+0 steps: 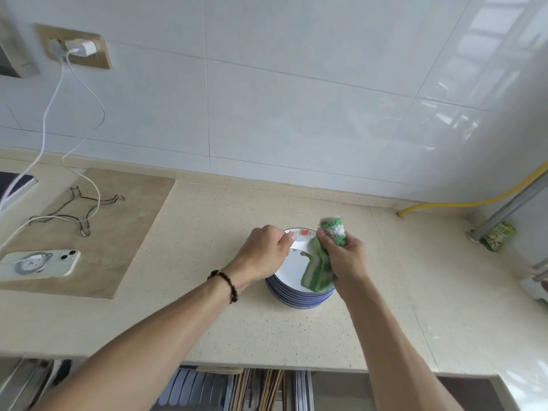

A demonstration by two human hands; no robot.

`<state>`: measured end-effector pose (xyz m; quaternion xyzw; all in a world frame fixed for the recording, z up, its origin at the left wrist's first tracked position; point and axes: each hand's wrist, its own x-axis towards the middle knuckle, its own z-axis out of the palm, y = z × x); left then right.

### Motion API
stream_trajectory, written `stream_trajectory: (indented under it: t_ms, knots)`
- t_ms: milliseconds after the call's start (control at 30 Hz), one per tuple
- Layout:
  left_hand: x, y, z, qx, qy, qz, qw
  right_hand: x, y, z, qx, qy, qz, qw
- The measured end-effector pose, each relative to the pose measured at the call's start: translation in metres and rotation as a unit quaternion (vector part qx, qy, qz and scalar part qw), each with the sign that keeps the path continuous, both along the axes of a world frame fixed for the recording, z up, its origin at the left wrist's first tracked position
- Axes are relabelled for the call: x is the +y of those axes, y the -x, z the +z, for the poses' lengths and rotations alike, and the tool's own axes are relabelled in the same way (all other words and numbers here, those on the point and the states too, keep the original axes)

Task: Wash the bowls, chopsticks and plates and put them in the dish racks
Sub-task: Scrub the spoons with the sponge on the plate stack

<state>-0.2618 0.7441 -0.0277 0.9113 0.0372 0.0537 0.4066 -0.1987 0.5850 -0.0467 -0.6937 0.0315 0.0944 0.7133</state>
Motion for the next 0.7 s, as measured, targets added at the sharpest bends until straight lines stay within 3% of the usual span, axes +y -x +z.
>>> stream_trajectory:
  t_ms: [67,100,167,267,333,367,467,567,633,700]
  knots:
    - [-0.001,0.005,-0.014,0.001,0.0,0.019,1.0,0.006,0.01,-0.009,0.015,0.025,-0.031,0.999]
    - [0.003,0.007,-0.018,0.008,-0.003,0.014,1.0,0.004,0.015,-0.01,0.019,0.044,0.003,0.999]
    - [0.018,0.01,-0.015,0.038,-0.001,-0.027,0.999,-0.009,0.023,-0.003,0.009,0.089,0.158,0.983]
    - [0.033,0.017,0.007,0.124,-0.025,-0.135,0.983,-0.026,0.026,0.013,0.002,0.175,0.391,0.904]
    - [0.034,0.021,0.014,0.148,-0.042,-0.179,0.972,-0.027,0.027,0.017,0.015,0.188,0.449,0.874]
    - [0.034,0.024,0.015,0.149,-0.033,-0.179,0.972,-0.027,0.029,0.017,0.035,0.152,0.448,0.88]
    - [0.03,0.04,0.011,0.103,0.029,-0.118,0.987,-0.025,0.046,0.014,0.087,-0.022,0.328,0.94]
    - [0.007,0.062,0.002,0.034,0.048,0.001,0.998,-0.012,0.069,0.003,0.066,-0.078,0.085,0.991]
    - [-0.016,0.078,-0.01,-0.005,0.043,0.065,0.997,0.005,0.084,-0.006,0.087,-0.136,-0.073,0.984]
    - [-0.042,0.092,-0.025,-0.023,0.035,0.125,0.991,0.022,0.103,-0.008,0.15,-0.224,-0.18,0.946]
